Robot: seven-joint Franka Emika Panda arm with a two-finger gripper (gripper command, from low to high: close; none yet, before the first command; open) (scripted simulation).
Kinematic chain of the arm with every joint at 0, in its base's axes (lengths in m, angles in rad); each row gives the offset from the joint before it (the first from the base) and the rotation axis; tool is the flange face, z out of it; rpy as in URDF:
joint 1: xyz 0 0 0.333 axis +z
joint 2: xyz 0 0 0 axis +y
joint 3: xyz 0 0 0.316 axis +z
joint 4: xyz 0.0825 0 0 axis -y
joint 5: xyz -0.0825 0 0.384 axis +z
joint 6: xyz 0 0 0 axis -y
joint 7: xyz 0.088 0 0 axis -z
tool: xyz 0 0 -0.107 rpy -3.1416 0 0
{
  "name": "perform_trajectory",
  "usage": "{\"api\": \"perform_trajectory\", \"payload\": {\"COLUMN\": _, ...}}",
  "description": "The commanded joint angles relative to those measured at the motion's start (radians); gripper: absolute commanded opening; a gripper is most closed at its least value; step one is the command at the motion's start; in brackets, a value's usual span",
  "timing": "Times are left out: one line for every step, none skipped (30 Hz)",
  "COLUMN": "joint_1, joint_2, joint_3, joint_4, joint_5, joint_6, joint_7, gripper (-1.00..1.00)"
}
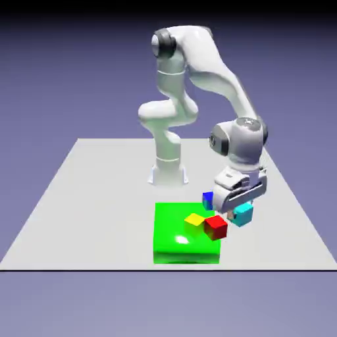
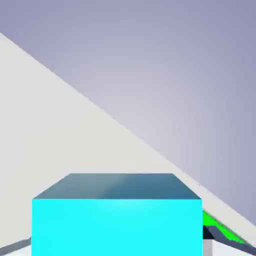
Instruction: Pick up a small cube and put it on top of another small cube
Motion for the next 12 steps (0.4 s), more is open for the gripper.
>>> {"api": "perform_trajectory", "payload": {"joint_1": -0.009, "joint_2": -0.036, "joint_3": -0.003, "joint_4": -0.017, "joint_5": 0.006, "joint_6": -0.019, "joint_7": -0.011, "gripper": -1.0}}
{"api": "perform_trajectory", "payload": {"joint_1": -0.026, "joint_2": -0.073, "joint_3": -0.006, "joint_4": -0.034, "joint_5": 0.015, "joint_6": -0.038, "joint_7": -0.023, "gripper": -1.0}}
{"api": "perform_trajectory", "payload": {"joint_1": -0.034, "joint_2": -0.088, "joint_3": -0.007, "joint_4": -0.041, "joint_5": 0.019, "joint_6": -0.046, "joint_7": -0.029, "gripper": -1.0}}
{"api": "perform_trajectory", "payload": {"joint_1": -0.034, "joint_2": -0.088, "joint_3": -0.007, "joint_4": -0.041, "joint_5": 0.019, "joint_6": -0.046, "joint_7": -0.029, "gripper": -1.0}}
{"api": "perform_trajectory", "payload": {"joint_1": -0.033, "joint_2": -0.056, "joint_3": -0.008, "joint_4": -0.052, "joint_5": 0.014, "joint_6": -0.002, "joint_7": -0.025, "gripper": -1.0}}
{"api": "perform_trajectory", "payload": {"joint_1": -0.031, "joint_2": -0.023, "joint_3": -0.009, "joint_4": -0.063, "joint_5": 0.009, "joint_6": 0.041, "joint_7": -0.022, "gripper": -1.0}}
{"api": "perform_trajectory", "payload": {"joint_1": -0.03, "joint_2": 0.01, "joint_3": -0.01, "joint_4": -0.074, "joint_5": 0.004, "joint_6": 0.084, "joint_7": -0.018, "gripper": -1.0}}
{"api": "perform_trajectory", "payload": {"joint_1": -0.029, "joint_2": 0.042, "joint_3": -0.012, "joint_4": -0.085, "joint_5": -0.001, "joint_6": 0.128, "joint_7": -0.015, "gripper": -1.0}}
{"api": "perform_trajectory", "payload": {"joint_1": -0.029, "joint_2": 0.044, "joint_3": -0.012, "joint_4": -0.085, "joint_5": -0.001, "joint_6": 0.13, "joint_7": -0.015, "gripper": -1.0}}
{"api": "perform_trajectory", "payload": {"joint_1": -0.029, "joint_2": 0.044, "joint_3": -0.012, "joint_4": -0.085, "joint_5": -0.001, "joint_6": 0.13, "joint_7": -0.015, "gripper": 1.0}}
{"api": "perform_trajectory", "payload": {"joint_1": -0.029, "joint_2": 0.044, "joint_3": -0.012, "joint_4": -0.085, "joint_5": -0.001, "joint_6": 0.13, "joint_7": -0.015, "gripper": 1.0}}
{"api": "perform_trajectory", "payload": {"joint_1": -0.03, "joint_2": 0.011, "joint_3": -0.011, "joint_4": -0.074, "joint_5": 0.004, "joint_6": 0.087, "joint_7": -0.018, "gripper": 1.0}}
